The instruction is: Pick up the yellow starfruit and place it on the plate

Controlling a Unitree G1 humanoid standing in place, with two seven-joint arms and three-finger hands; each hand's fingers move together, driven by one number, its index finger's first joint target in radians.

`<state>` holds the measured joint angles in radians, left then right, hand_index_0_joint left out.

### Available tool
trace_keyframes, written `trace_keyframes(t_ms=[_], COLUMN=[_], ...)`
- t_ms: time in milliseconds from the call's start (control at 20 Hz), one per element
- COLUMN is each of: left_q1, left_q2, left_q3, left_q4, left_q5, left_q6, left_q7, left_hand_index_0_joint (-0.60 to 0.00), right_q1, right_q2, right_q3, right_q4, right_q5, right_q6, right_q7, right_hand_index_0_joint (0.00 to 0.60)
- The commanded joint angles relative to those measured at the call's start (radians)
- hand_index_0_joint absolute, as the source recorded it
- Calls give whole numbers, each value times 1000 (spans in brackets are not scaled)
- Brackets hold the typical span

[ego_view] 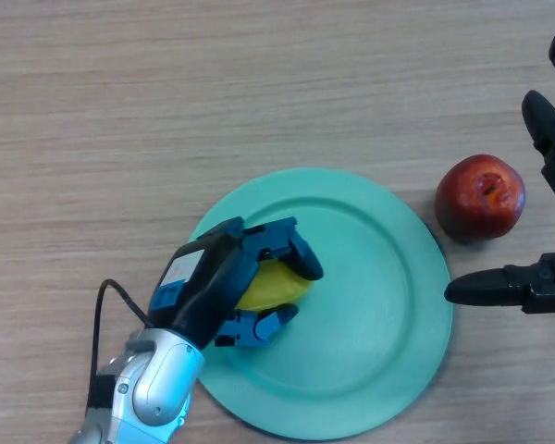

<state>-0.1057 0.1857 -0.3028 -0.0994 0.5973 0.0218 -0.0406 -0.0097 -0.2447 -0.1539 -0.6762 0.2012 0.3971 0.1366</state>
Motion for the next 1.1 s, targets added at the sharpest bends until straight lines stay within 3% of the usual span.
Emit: trace_keyframes(t_ms=[50,100,200,250,350,500,700,900,1100], left_q1=[-17,-19,-20,-21,-25,-23,-23,-11,-7], left_q2=[4,4,4,4,4,4,4,12,79], left_q3=[47,48,48,48,49,58,130,281,455], left_q4=[-63,-64,-67,-67,-69,-75,-200,-340,-420], left_q5=[-37,-39,-36,-34,-33,3,-143,-487,-807], left_q6=[-56,-44,-38,-42,-60,-115,-88,33,31], left_q7=[27,23,22,25,30,44,21,-65,-77], left_hand_index_0_joint=[-600,-600,-401,-251,-17,0,0,0,0], right_q1=[-26,-27,-26,-25,-20,-19,-32,-43,-52], right_q2=[-18,-18,-18,-18,-17,-18,-20,-20,-19], right_q3=[-15,-15,-16,-16,-18,-18,-14,8,16], right_q4=[-76,-77,-79,-80,-86,-88,-78,-41,7], right_q5=[1,-1,-2,-4,-7,-10,-25,-59,-115], right_q6=[-90,-88,-87,-87,-83,-82,-83,-117,-149], right_q7=[-23,-23,-22,-22,-20,-20,-18,-18,-16], right_hand_index_0_joint=[0,0,0,0,0,0,0,0,0])
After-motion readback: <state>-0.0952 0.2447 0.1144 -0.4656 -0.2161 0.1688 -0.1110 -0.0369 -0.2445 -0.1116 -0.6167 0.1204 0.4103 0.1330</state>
